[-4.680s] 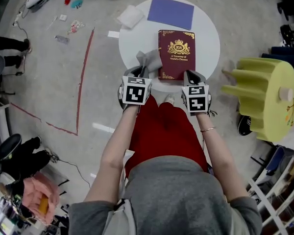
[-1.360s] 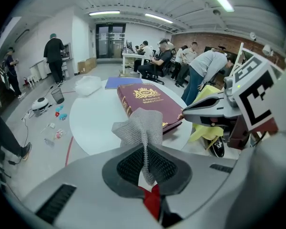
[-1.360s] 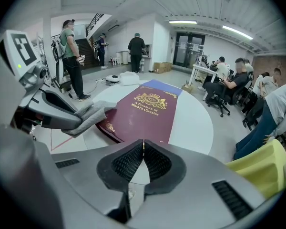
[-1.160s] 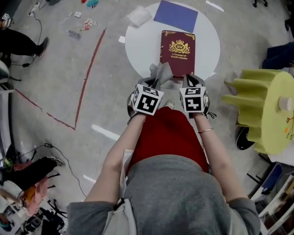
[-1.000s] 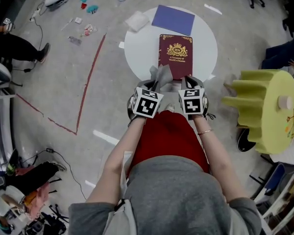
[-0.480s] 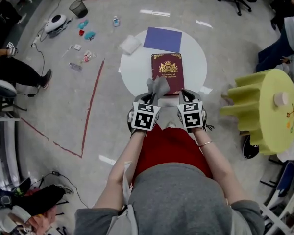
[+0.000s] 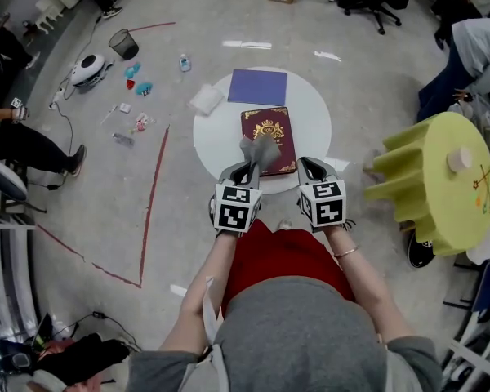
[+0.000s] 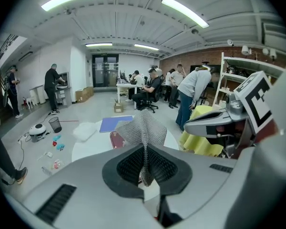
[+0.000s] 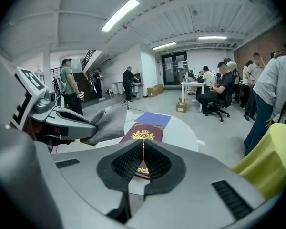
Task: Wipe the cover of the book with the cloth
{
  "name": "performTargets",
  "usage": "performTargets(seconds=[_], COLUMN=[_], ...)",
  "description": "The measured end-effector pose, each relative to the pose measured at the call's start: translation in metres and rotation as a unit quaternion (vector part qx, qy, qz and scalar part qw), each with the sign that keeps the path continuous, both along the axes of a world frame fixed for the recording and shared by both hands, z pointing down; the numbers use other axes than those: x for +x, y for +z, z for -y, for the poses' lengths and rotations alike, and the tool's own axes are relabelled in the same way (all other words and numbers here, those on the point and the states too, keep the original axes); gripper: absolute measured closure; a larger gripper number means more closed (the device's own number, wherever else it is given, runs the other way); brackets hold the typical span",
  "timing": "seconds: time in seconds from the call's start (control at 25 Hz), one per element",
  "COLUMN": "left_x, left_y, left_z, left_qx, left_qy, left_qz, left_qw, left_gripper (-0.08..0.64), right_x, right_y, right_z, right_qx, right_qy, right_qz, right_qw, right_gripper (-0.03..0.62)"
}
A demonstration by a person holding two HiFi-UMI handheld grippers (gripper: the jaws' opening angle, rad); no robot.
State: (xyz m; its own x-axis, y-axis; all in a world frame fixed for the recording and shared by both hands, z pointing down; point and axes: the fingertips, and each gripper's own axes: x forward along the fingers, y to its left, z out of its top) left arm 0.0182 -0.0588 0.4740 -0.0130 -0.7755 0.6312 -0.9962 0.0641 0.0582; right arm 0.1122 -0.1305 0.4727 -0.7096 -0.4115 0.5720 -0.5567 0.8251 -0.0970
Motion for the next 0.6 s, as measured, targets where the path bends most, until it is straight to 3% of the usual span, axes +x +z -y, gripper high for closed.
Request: performTargets(seconds=[0.6], left_x=[-0.017], left_y=[-0.071], left_z=[0.005], left_qx=[0.105], left_qy=[-0.031], left_qz=[0.03], left_qw=[0.9935], left_gripper=[0.535], right_x=[0.008], right_y=[-0.082], right_z=[0.012], right_qx=[0.037], right_qy=[0.017], right_qz=[0.112], right_qw=[0.993], right_gripper=[0.563])
